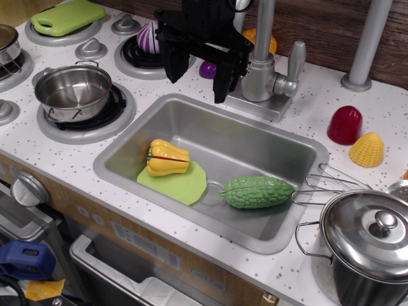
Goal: Turn faucet front to left
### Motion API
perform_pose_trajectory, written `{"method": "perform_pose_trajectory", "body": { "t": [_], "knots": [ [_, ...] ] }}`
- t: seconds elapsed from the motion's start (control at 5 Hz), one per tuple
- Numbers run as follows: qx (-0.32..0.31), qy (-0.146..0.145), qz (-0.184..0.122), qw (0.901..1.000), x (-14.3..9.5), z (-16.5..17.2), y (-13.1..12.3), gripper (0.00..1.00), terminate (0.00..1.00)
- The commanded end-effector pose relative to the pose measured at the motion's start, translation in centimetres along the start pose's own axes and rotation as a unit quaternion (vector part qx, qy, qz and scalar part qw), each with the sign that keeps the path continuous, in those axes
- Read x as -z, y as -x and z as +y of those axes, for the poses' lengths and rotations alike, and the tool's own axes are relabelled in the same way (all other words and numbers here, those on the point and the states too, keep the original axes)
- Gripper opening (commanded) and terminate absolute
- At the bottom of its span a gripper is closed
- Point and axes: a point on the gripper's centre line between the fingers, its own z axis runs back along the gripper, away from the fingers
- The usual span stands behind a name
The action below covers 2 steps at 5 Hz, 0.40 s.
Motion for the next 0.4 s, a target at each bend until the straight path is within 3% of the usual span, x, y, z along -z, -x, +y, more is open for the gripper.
{"method": "perform_pose_trajectory", "body": {
  "t": [0.0,0.2],
  "knots": [
    [0.000,0.000,0.000,1.0000,0.0,0.0,0.0,1.00,0.00],
    [0.016,-0.003,-0.032,0.9994,-0.6,0.2,-1.1,1.00,0.00]
  ]
}}
